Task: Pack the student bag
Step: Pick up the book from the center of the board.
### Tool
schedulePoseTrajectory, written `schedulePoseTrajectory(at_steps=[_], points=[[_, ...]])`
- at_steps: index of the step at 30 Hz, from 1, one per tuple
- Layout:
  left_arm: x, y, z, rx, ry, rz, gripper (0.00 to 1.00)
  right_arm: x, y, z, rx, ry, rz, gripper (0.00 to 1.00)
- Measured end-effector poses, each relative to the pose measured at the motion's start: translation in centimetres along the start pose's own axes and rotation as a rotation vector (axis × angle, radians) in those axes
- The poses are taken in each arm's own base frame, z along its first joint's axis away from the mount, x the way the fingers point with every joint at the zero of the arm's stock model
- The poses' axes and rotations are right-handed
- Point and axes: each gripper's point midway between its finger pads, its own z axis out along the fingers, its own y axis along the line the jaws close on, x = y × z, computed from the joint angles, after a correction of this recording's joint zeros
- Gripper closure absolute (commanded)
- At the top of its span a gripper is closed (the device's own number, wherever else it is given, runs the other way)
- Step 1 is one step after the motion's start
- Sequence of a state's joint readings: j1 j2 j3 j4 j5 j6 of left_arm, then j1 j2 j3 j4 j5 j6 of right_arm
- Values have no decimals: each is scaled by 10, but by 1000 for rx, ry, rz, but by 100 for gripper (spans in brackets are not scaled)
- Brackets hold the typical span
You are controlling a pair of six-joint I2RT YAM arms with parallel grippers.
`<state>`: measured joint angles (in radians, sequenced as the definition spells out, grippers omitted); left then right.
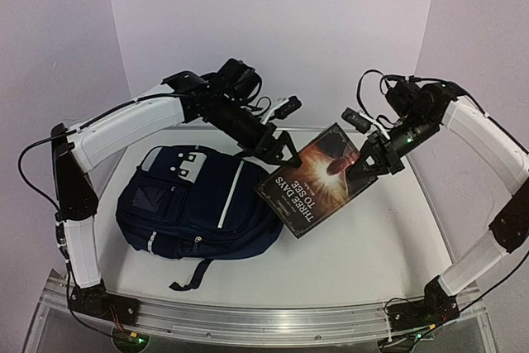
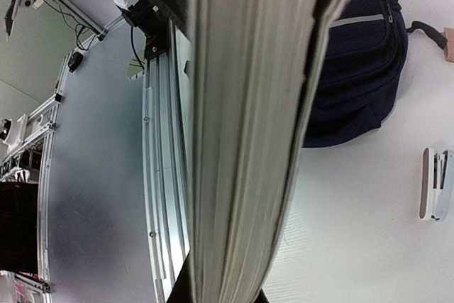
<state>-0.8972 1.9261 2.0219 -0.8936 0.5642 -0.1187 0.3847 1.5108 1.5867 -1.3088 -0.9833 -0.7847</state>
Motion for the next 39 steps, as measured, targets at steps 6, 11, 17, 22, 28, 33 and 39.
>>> schedulePoseTrajectory(at_steps=[6, 11, 17, 22, 28, 33, 39], points=[[-3, -14, 14, 118, 16, 14, 92, -3, -4, -5, 30, 31, -53, 69], [-2, -14, 22, 162, -6, -29, 100, -22, -20, -11, 69, 8, -27, 9], [-1, 22, 19, 129, -109, -194, 100, -63, -56, -51, 121, -177, 113, 2], [-27, 63, -23, 70, -326, -309, 100, -63, -80, -78, 111, -299, 306, 2], [-69, 54, -61, 112, -525, -300, 100, -37, -100, -48, 29, -322, 551, 6], [-82, 35, -64, 203, -575, -299, 100, -37, -112, -36, 5, -359, 642, 15], [-85, 30, -55, 278, -564, -322, 100, -65, -95, -31, -53, -397, 564, 33]])
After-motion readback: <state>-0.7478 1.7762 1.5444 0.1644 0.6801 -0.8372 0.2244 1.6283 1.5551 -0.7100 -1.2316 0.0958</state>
